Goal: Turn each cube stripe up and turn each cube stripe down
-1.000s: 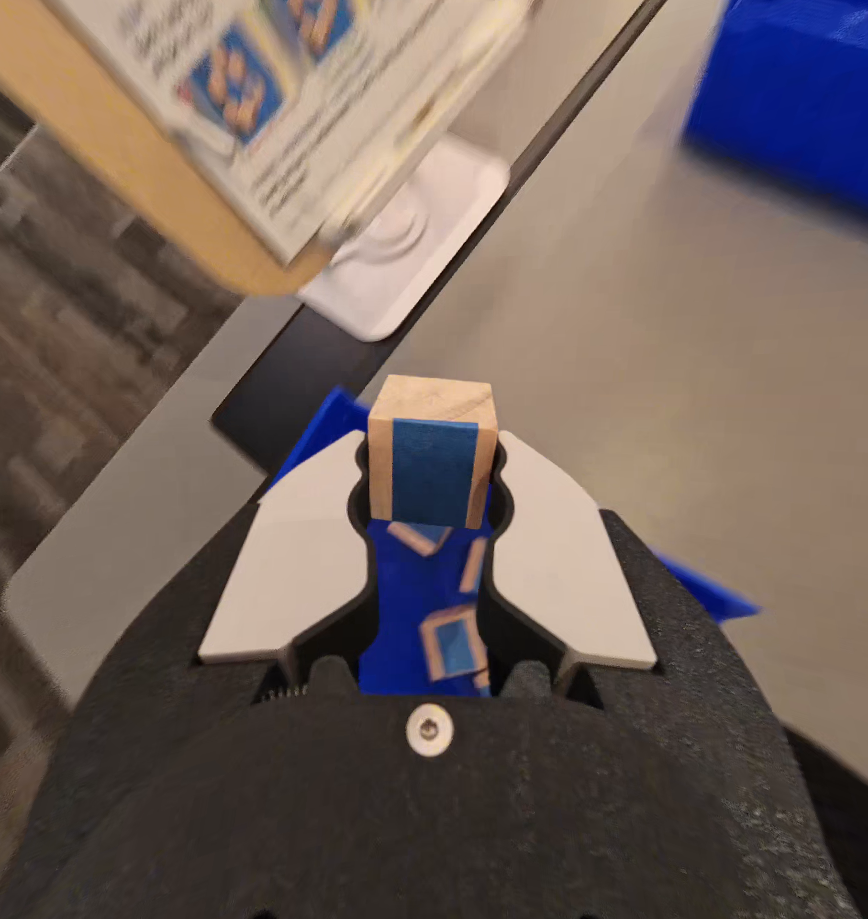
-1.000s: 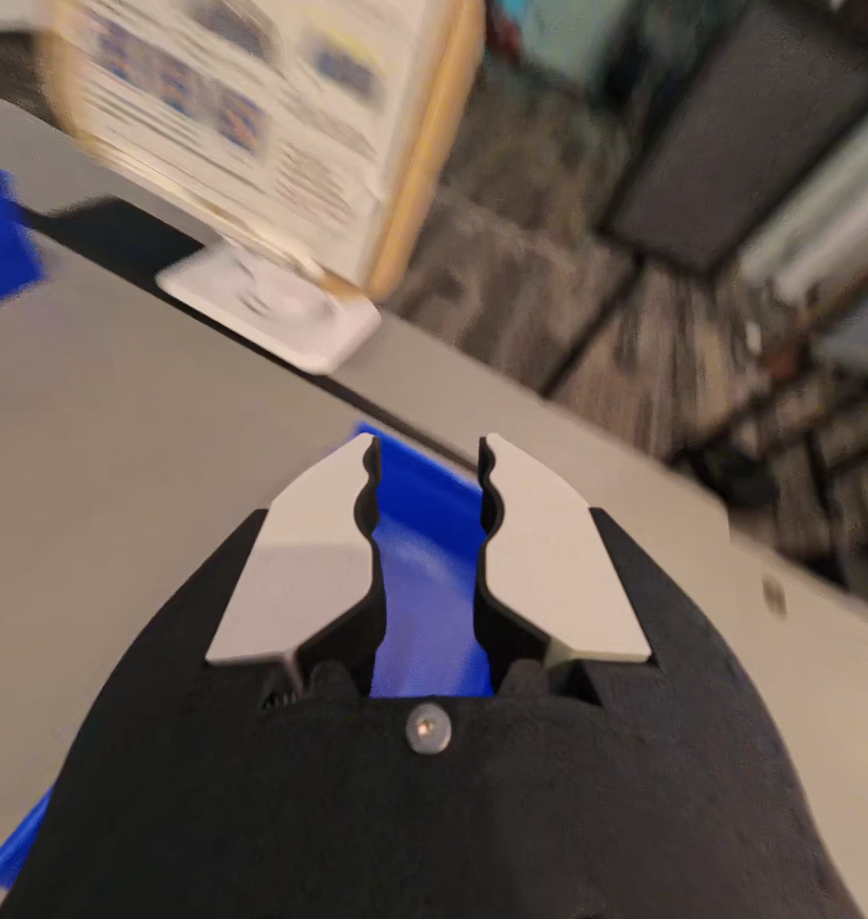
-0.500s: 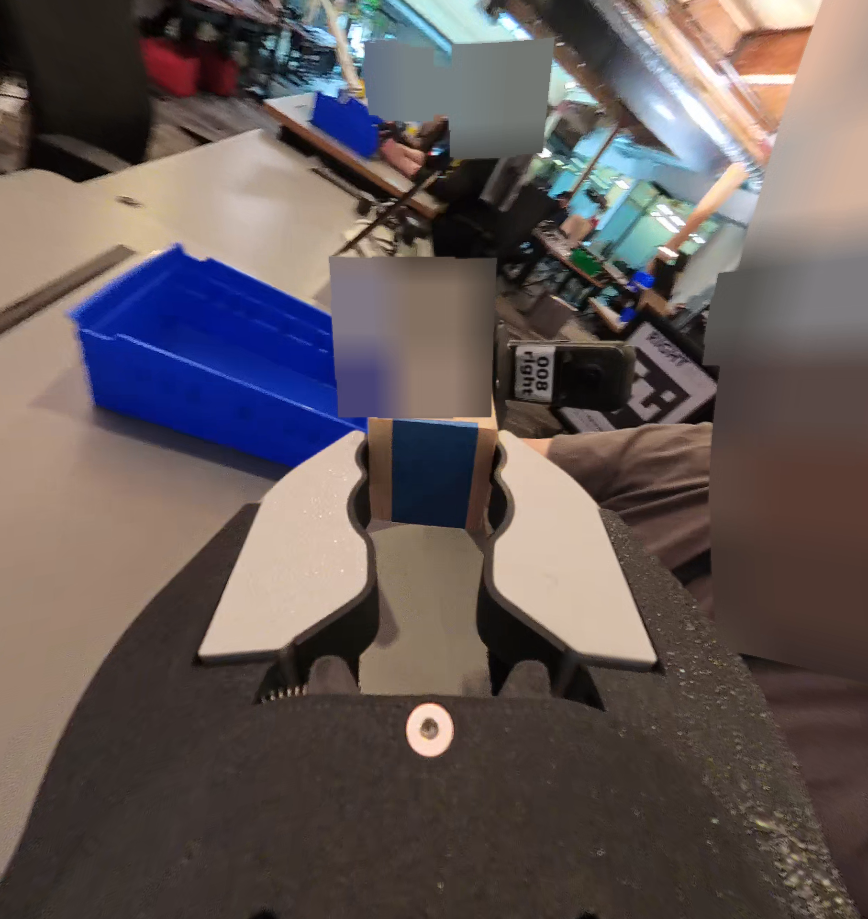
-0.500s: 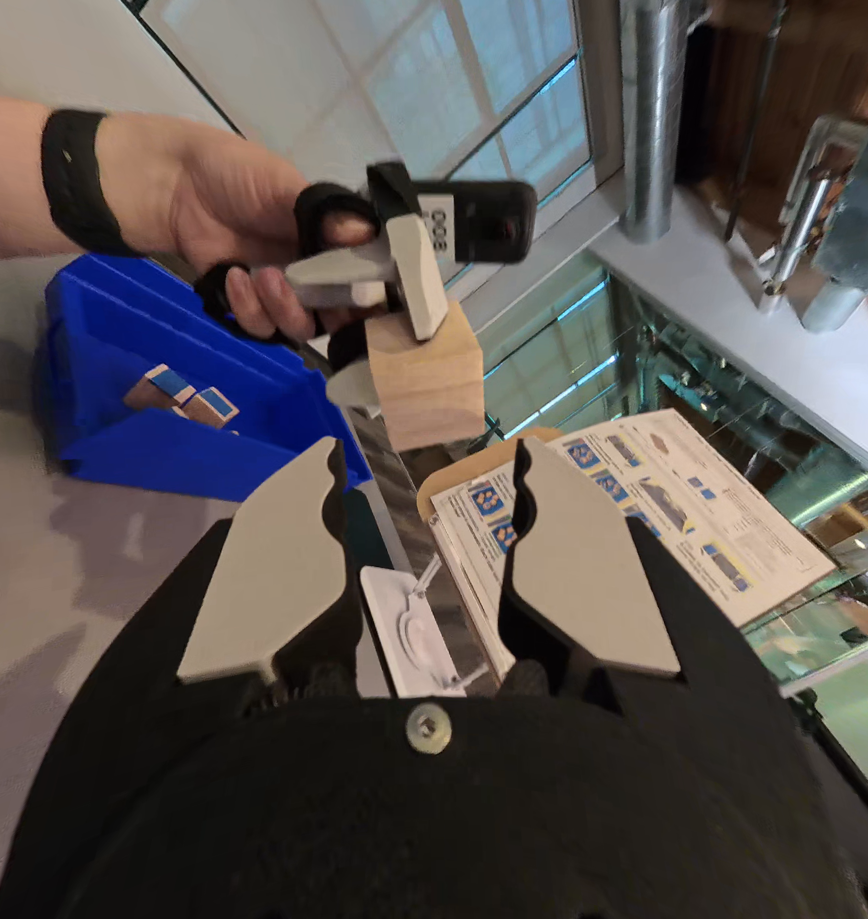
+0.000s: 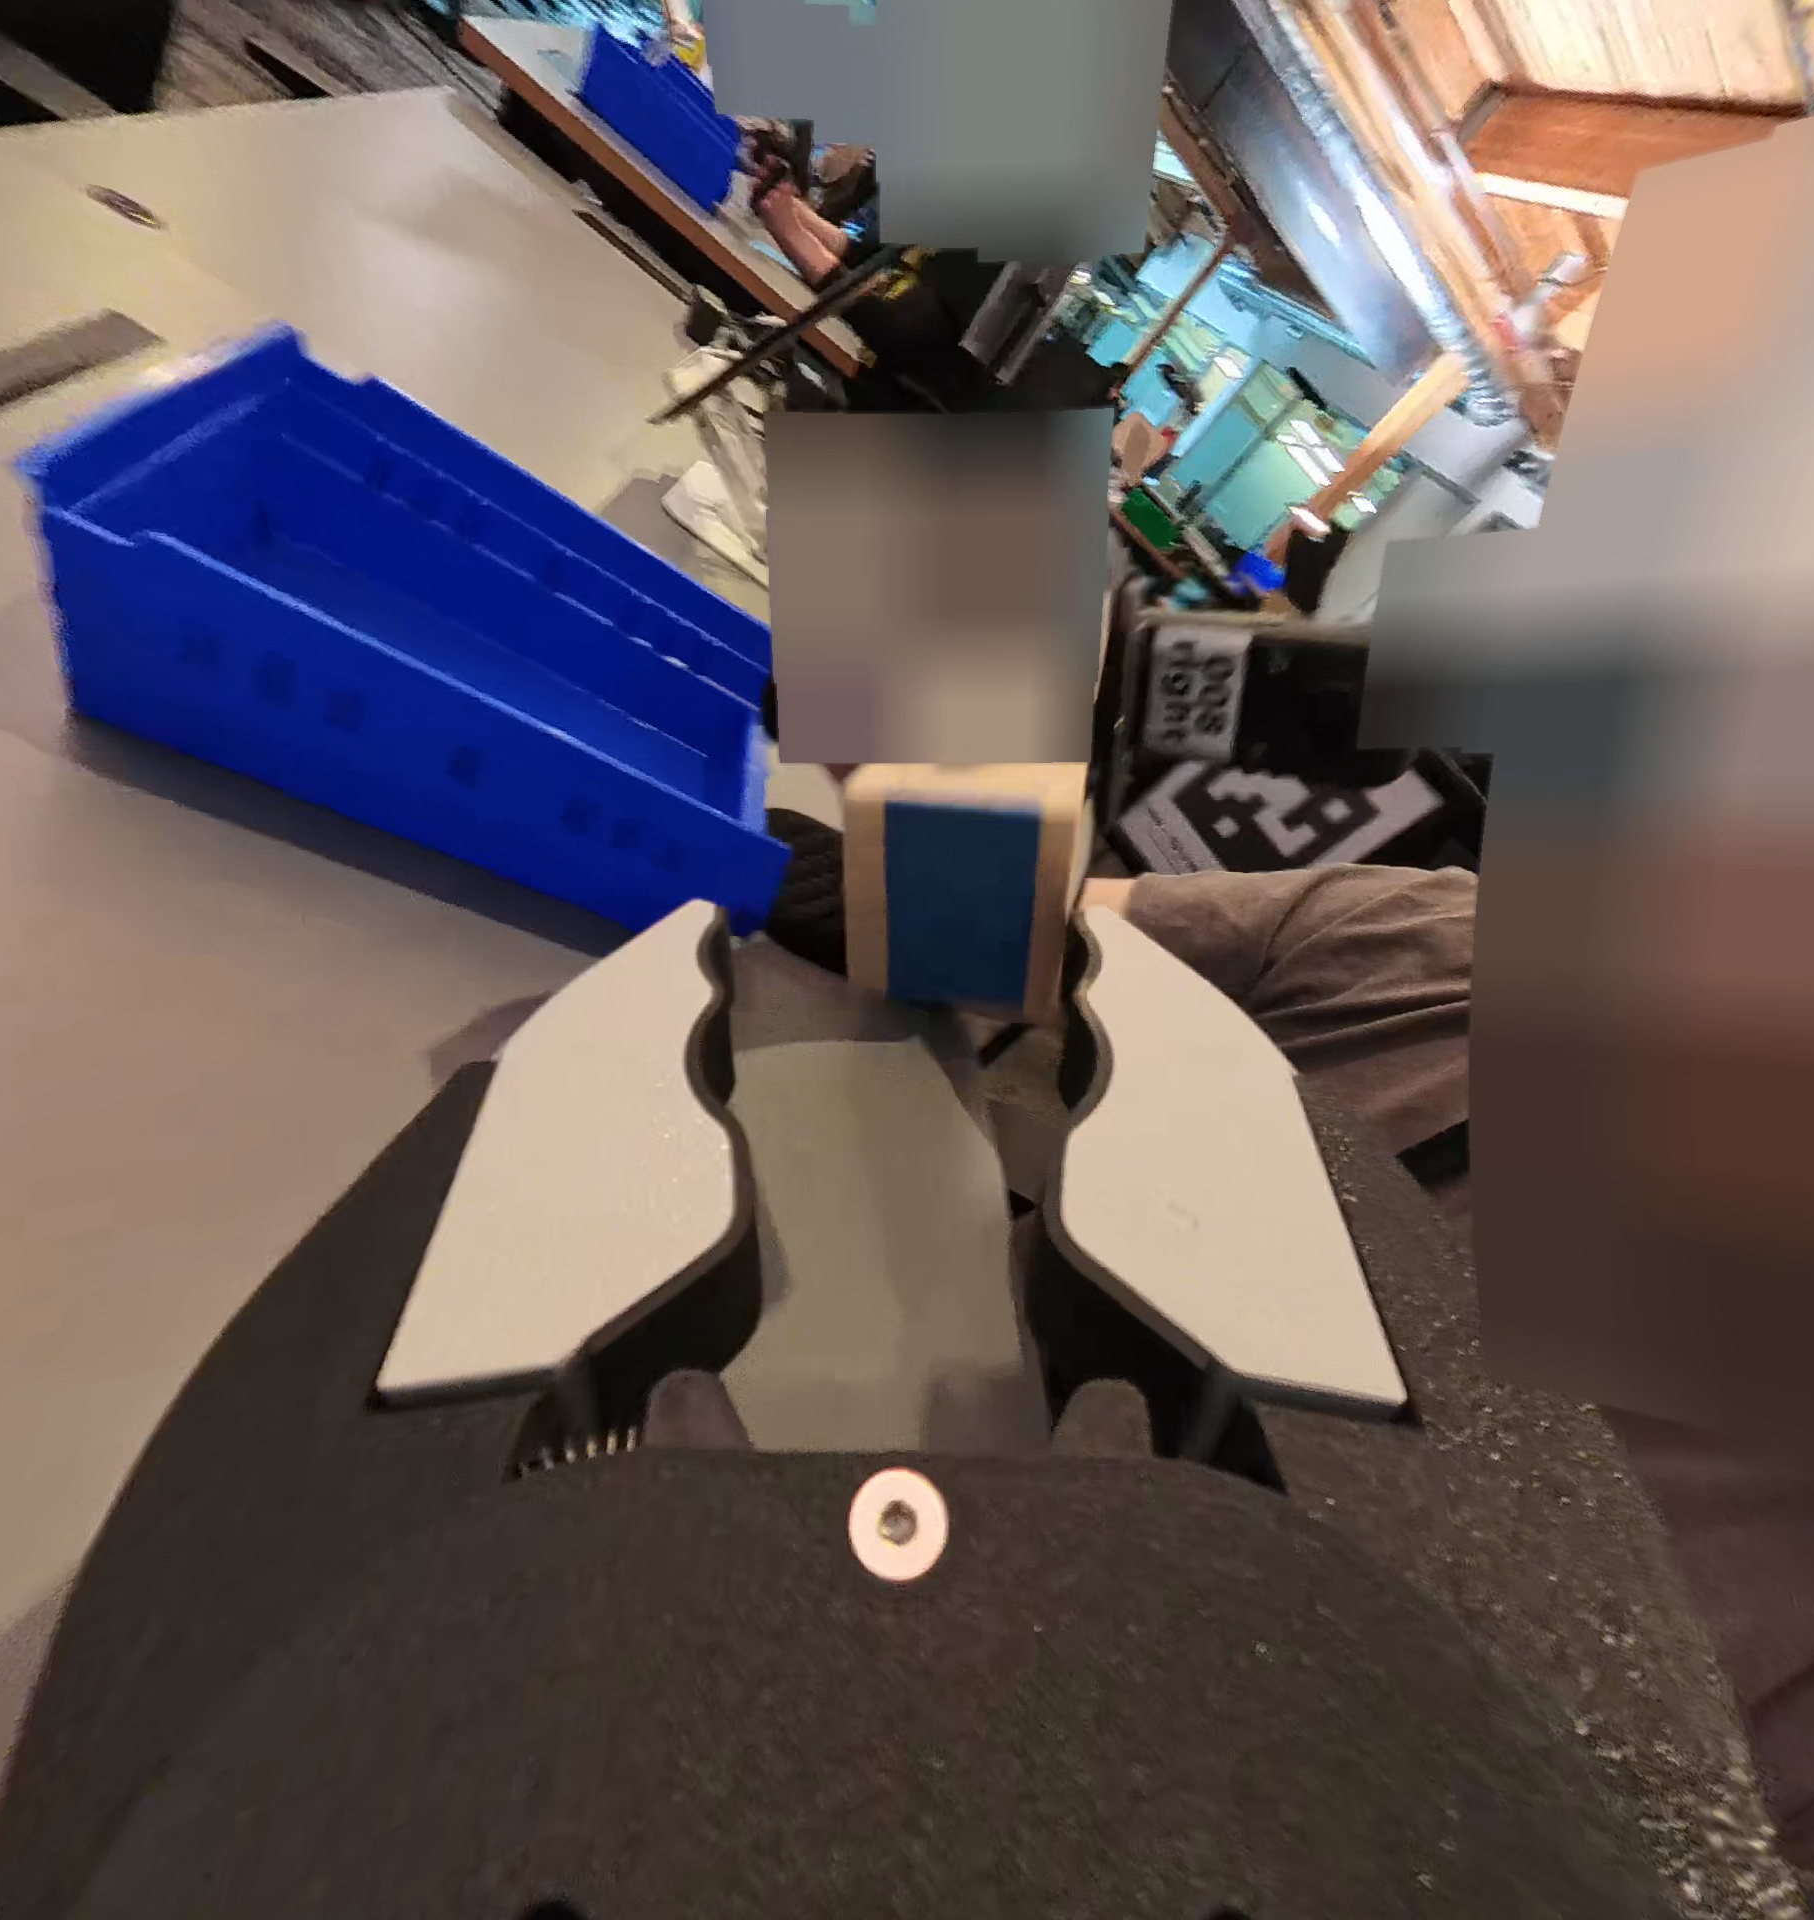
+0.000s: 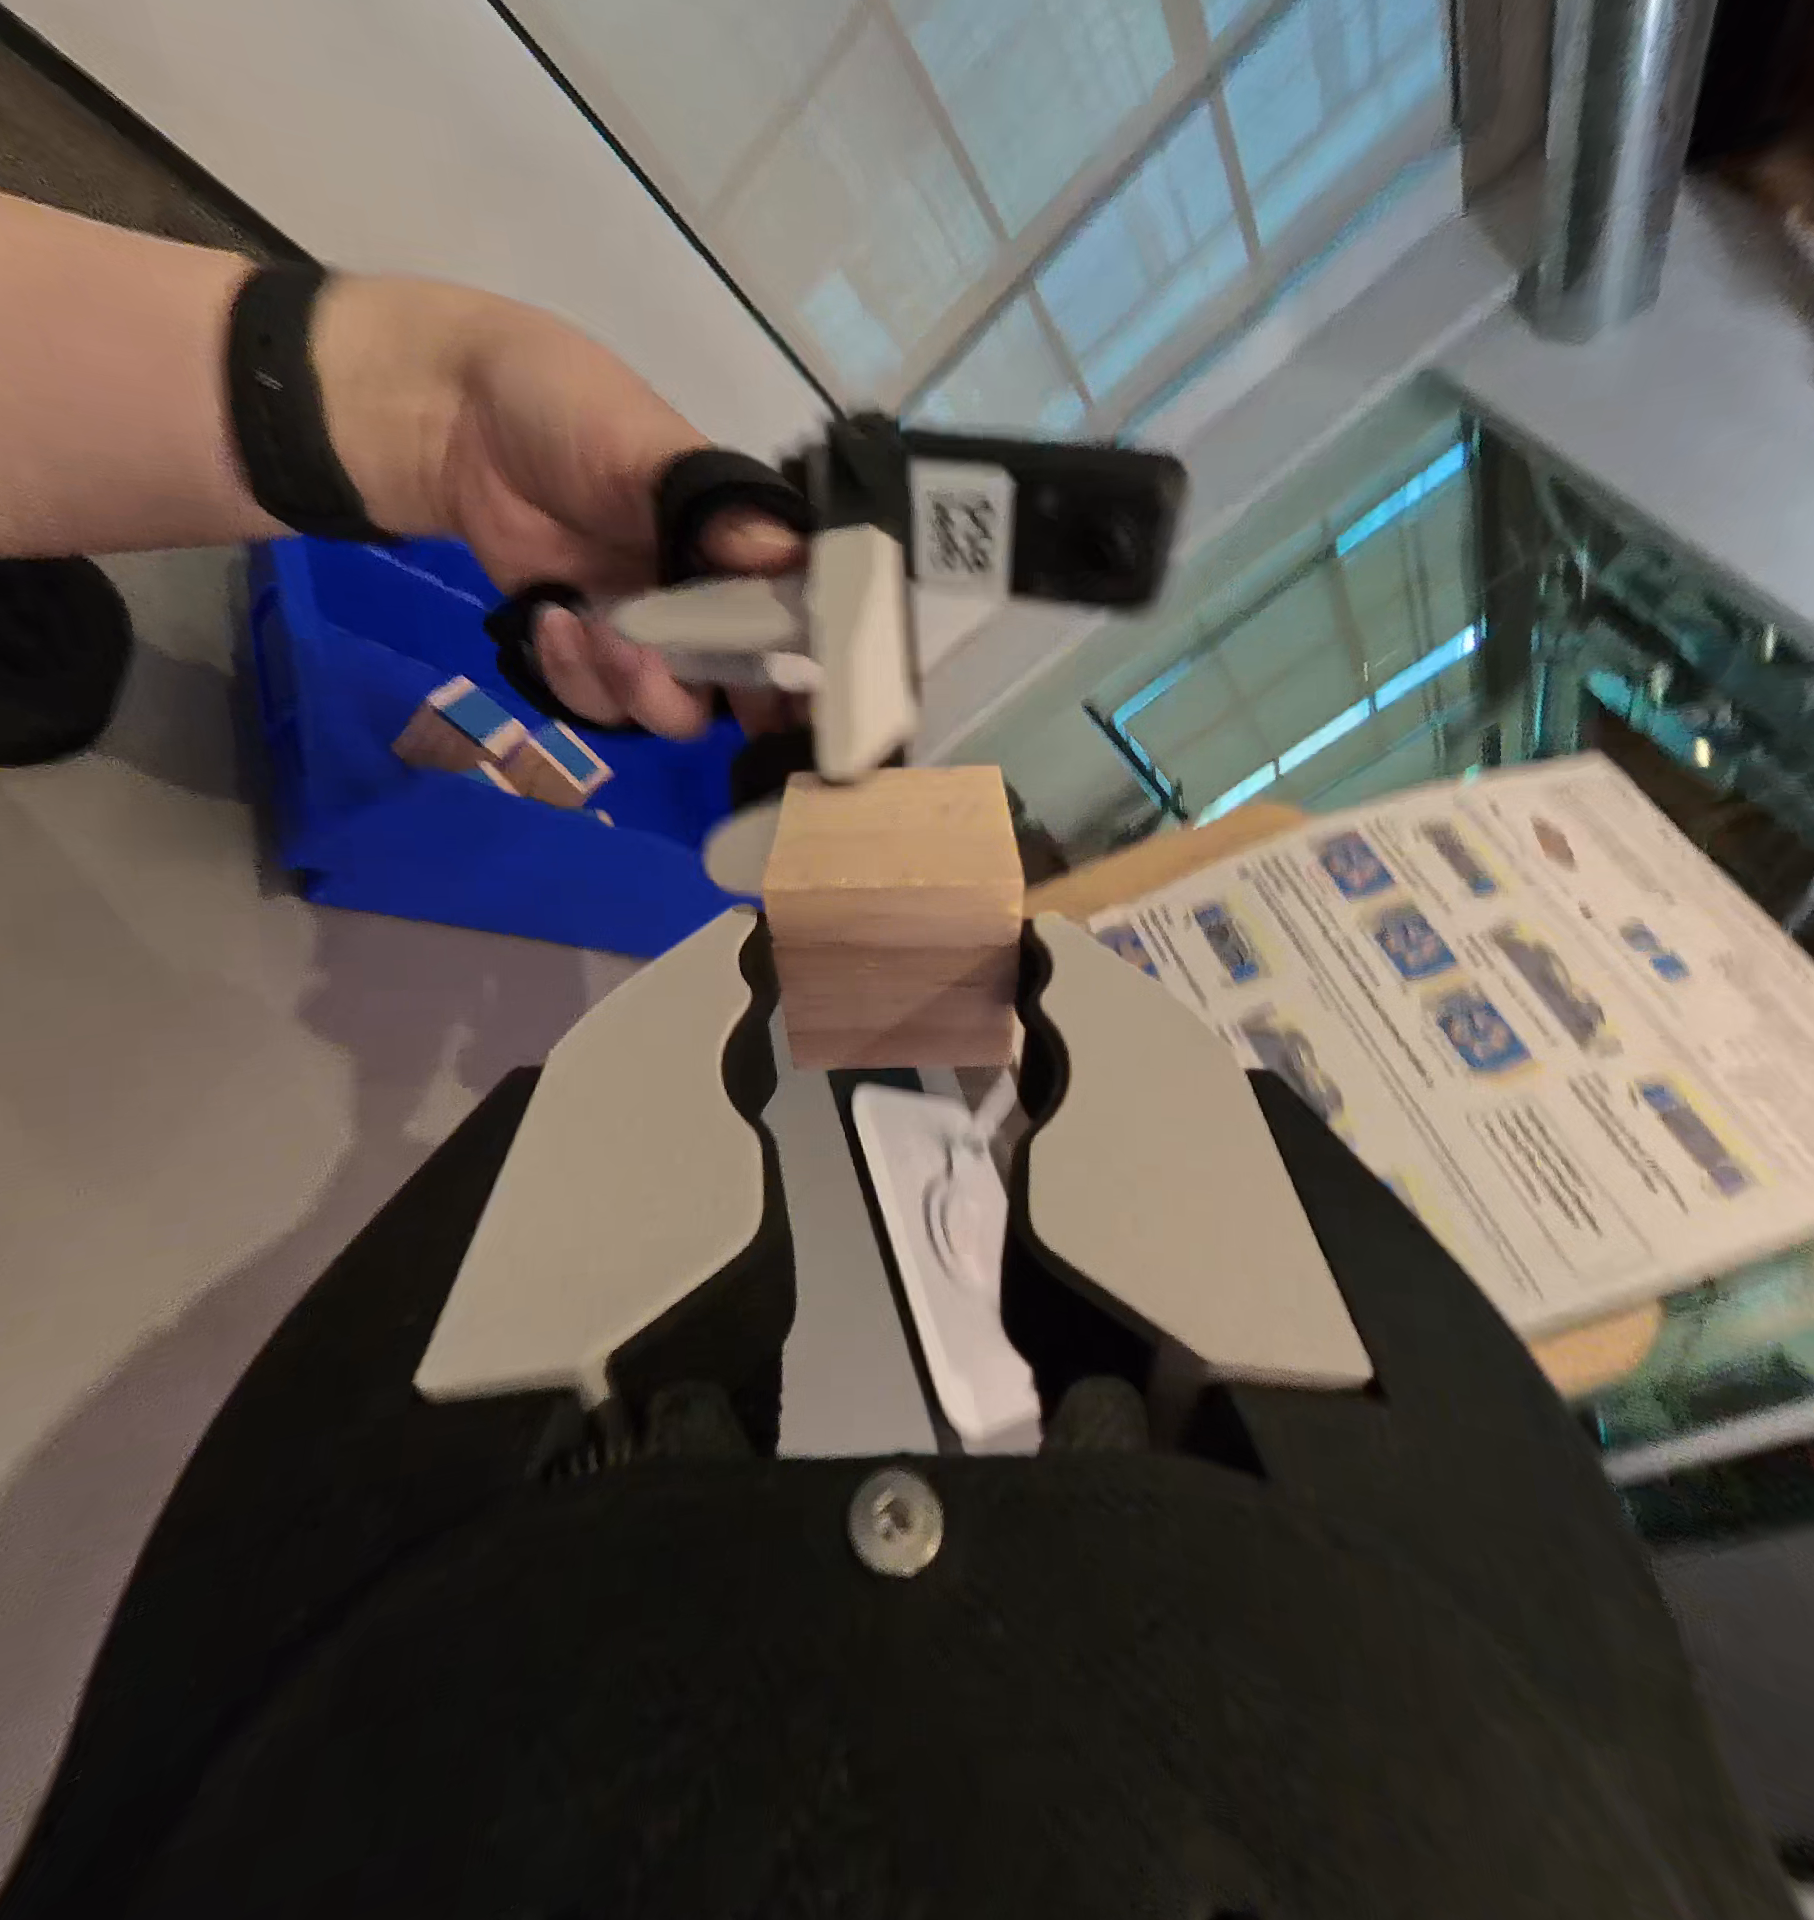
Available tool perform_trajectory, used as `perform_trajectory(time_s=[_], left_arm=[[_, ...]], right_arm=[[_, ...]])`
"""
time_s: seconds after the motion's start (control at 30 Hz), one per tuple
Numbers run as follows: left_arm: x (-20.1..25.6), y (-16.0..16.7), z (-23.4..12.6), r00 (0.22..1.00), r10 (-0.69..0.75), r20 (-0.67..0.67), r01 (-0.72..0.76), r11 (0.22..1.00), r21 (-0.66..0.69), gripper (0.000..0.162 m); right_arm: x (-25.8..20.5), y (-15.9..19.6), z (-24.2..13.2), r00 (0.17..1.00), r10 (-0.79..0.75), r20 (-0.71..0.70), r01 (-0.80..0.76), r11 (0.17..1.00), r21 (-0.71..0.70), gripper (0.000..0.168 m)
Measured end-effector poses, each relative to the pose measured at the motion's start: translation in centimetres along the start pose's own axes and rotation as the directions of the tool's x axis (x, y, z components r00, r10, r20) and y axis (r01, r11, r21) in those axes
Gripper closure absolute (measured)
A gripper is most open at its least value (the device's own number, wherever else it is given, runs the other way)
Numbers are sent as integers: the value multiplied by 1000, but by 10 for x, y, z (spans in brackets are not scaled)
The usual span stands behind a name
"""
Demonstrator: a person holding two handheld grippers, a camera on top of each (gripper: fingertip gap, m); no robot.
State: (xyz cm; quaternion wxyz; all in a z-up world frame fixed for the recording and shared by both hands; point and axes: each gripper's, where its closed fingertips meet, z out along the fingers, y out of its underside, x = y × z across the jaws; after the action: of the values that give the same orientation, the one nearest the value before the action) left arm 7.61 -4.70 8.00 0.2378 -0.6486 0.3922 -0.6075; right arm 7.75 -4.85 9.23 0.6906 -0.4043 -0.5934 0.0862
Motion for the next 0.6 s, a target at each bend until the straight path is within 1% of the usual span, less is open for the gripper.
perform_trajectory(time_s=[0.07, 0.1, 0.13, 0.17, 0.2, 0.23, 0.27, 0.3, 0.33, 0.4, 0.5, 0.53, 0.6], left_arm=[[-14, -2, -15, 993, 27, 116, -28, 1000, 11, 101], [-21, -2, -24, 983, 38, 181, -41, 999, 12, 102], [-27, -2, -33, 968, 49, 247, -52, 999, 7, 104], [-31, -1, -42, 951, 59, 305, -61, 998, -1, 104], [-34, -1, -50, 933, 66, 354, -68, 998, -7, 105], [-37, -1, -58, 914, 71, 400, -74, 997, -8, 106], [-39, -2, -66, 896, 73, 439, -79, 997, -4, 106], [-39, -3, -72, 882, 74, 466, -83, 997, 0, 107], [-38, -3, -77, 873, 75, 482, -86, 996, 1, 108], [-36, -1, -82, 864, 76, 498, -85, 996, -4, 109], [-38, 4, -89, 847, 67, 527, -66, 998, -21, 109], [-40, 5, -90, 841, 65, 537, -62, 998, -25, 109], [-43, 7, -93, 831, 60, 553, -51, 998, -32, 109]], right_arm=[[34, 30, -15, 995, 81, -66, -90, 983, -160, 123], [51, 55, -28, 981, 165, -105, -187, 945, -269, 123], [66, 86, -46, 945, 286, -160, -327, 861, -389, 124], [79, 122, -69, 878, 405, -257, -479, 735, -479, 124], [85, 160, -94, 784, 499, -370, -619, 575, -535, 124], [86, 198, -119, 675, 553, -487, -729, 401, -555, 123], [83, 234, -142, 570, 571, -590, -804, 240, -545, 123], [77, 266, -162, 487, 559, -672, -844, 103, -526, 123], [69, 293, -178, 444, 523, -727, -854, 1, -521, 123], [56, 331, -200, 422, 442, -792, -848, -117, -517, 123], [33, 356, -210, 367, 423, -828, -824, -266, -501, 123], [26, 361, -213, 362, 414, -835, -809, -306, -502, 123], [20, 371, -217, 364, 388, -847, -796, -342, -499, 123]])
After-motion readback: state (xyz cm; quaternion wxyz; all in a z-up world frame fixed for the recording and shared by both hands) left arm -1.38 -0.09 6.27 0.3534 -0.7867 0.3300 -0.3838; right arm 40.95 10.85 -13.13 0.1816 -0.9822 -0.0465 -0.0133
